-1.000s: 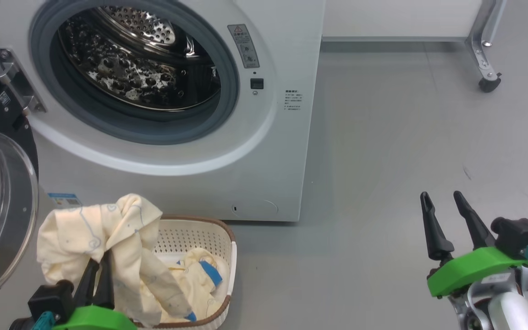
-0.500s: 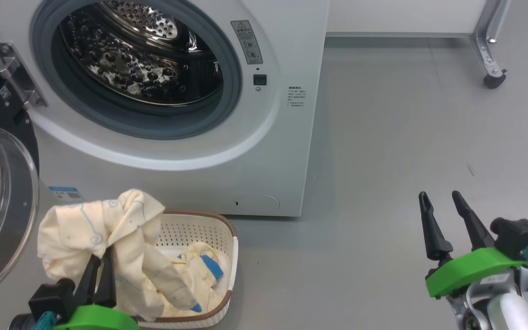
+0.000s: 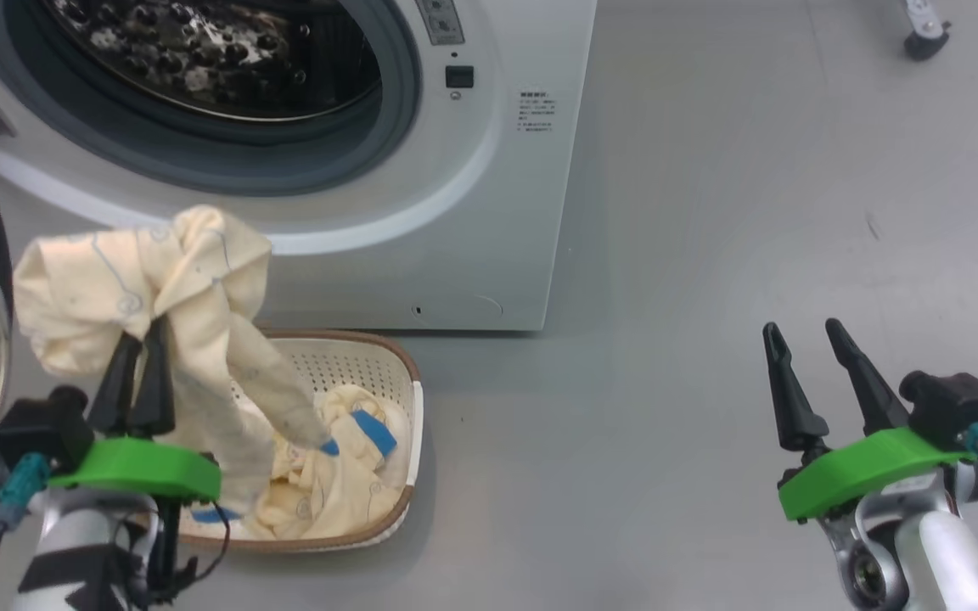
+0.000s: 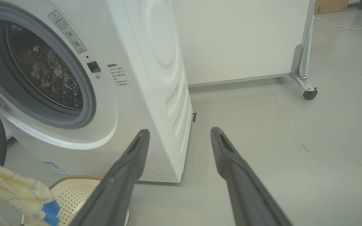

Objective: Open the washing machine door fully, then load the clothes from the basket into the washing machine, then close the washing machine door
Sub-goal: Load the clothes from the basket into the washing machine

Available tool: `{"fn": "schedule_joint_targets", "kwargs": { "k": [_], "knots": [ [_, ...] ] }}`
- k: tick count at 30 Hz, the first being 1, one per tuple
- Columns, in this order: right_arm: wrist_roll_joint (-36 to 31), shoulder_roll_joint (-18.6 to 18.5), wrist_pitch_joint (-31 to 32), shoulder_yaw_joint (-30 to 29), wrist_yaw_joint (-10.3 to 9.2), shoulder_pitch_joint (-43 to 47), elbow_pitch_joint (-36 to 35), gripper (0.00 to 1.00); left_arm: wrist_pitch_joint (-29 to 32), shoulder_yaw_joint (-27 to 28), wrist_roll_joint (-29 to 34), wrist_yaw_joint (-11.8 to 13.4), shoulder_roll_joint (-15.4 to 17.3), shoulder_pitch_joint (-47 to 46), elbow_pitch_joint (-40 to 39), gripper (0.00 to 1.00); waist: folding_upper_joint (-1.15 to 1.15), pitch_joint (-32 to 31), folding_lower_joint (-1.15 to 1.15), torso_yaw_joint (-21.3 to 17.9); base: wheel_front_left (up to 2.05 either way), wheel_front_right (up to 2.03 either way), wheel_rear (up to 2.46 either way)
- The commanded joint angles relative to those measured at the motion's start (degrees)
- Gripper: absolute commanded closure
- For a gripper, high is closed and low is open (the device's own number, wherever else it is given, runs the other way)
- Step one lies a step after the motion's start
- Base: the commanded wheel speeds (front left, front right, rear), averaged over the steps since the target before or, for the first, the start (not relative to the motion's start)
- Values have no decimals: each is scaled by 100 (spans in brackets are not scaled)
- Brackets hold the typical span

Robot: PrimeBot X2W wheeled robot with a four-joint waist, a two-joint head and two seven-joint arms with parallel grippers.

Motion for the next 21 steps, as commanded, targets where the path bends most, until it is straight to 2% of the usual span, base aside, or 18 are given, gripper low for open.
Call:
{"fn": "schedule_joint_targets", "kwargs": {
  "k": [1, 9, 16, 21],
  "knots": [
    [24, -127, -4, 137, 59, -350, -234, 0, -81, 245, 43, -44, 262, -483, -123, 100, 0, 417, 0, -203, 0, 0, 0],
    [37, -214, -88, 102, 59, -691, -354, 0, 234, 143, 0, -207, 719, -1854, 155, 100, 0, 1452, 0, -596, 0, 0, 0],
    [77, -170, -273, 214, 59, -1039, -282, 0, 684, -97, 217, -294, 1479, -3250, 400, 100, 0, 2250, 0, -952, 0, 0, 0],
    [133, -137, -417, 239, 59, -1228, -162, 0, 1079, -271, 84, -329, 1935, -4315, 636, 100, 0, 2690, 0, -1109, 0, 0, 0]
  ]
}}
